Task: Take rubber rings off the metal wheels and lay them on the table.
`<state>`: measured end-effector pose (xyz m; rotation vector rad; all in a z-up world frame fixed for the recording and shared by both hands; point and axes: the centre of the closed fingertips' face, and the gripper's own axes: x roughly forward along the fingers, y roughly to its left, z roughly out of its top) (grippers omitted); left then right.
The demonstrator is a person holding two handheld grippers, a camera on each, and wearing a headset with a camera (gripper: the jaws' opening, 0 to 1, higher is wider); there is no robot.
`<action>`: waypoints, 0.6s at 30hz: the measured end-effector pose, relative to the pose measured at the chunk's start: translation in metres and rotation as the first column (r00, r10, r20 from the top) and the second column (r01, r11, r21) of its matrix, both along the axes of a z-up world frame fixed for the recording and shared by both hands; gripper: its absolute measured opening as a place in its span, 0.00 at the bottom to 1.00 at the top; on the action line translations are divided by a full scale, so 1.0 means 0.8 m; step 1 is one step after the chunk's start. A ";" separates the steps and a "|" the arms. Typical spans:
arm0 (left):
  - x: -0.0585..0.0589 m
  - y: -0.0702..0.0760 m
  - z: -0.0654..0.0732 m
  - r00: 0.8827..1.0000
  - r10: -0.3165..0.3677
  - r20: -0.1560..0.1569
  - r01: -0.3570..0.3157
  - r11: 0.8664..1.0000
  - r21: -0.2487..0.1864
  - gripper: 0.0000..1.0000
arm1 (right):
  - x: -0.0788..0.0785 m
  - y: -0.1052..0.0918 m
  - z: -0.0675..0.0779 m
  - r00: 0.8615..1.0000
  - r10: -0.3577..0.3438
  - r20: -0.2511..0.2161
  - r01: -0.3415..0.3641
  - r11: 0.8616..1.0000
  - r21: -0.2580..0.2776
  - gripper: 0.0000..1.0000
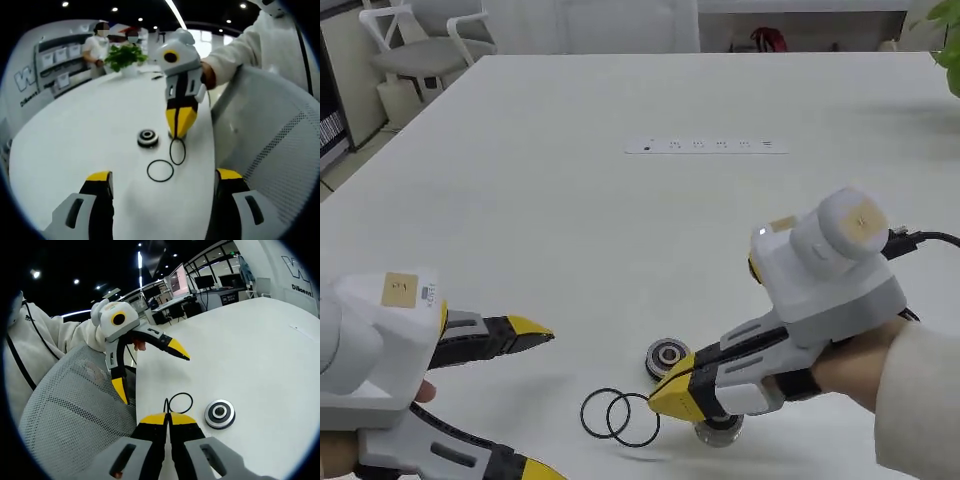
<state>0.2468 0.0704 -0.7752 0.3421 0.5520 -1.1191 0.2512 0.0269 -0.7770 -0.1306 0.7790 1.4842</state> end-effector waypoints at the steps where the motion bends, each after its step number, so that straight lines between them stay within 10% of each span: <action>1: 0.000 0.000 0.000 1.000 0.001 -0.002 -0.001 1.000 -0.002 0.85 | 0.001 0.000 -0.004 1.000 -0.005 -0.004 0.005 1.000 -0.006 0.00; 18: -0.001 0.001 -0.006 1.000 0.010 -0.012 -0.010 1.000 -0.007 0.85 | 0.007 -0.001 -0.031 1.000 -0.022 0.023 0.023 0.997 -0.070 0.00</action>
